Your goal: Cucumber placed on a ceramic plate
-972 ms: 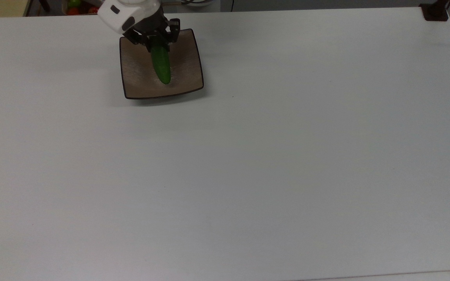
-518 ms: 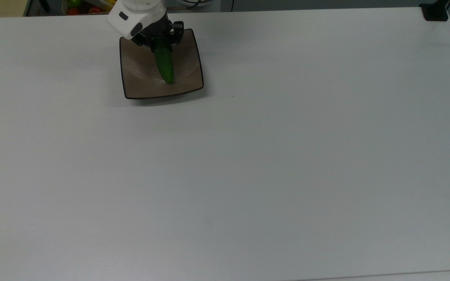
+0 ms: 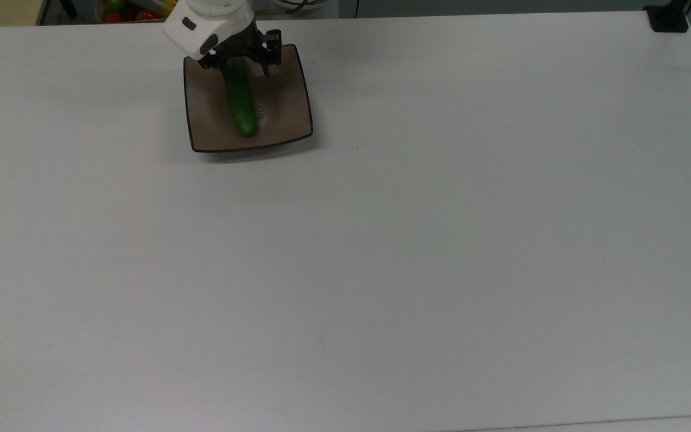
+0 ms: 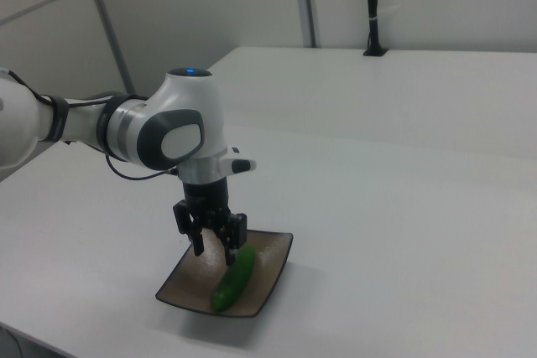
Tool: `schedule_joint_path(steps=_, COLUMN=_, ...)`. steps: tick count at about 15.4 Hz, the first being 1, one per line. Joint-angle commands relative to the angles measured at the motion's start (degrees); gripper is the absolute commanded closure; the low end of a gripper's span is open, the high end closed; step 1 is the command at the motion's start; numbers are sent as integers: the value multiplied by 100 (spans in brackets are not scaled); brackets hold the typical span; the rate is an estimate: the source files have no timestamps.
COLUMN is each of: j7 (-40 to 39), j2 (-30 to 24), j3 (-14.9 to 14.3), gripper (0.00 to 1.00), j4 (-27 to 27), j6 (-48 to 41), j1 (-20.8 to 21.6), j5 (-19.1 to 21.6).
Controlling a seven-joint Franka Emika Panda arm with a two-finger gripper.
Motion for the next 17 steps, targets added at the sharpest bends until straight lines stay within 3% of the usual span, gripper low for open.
schedule_joint_path(steps=1, j7=0, j2=-217, j3=96, gripper=0, j4=547, j6=-599, j1=11, j5=-87)
schedule_joint_path(steps=4, j7=0, j2=-208, j3=140, gripper=0, j4=1399, j6=-1363, j1=19, j5=1)
schedule_joint_path(steps=7, j7=192, j2=-199, j3=526, gripper=0, j4=2138, j6=-1778, j1=-24, j5=10)
schedule_joint_path(steps=9, j7=552, j2=-173, j3=571, gripper=0, j4=2534, j6=-1910, j1=19, j5=19)
schedule_joint_path(steps=14, j7=1202, j2=-138, j3=694, gripper=0, j4=3352, j6=-2306, j1=55, j5=493)
schedule_joint_path(steps=17, j7=1170, j2=-7, j3=624, gripper=0, j4=3371, j6=-2079, j1=72, j5=546)
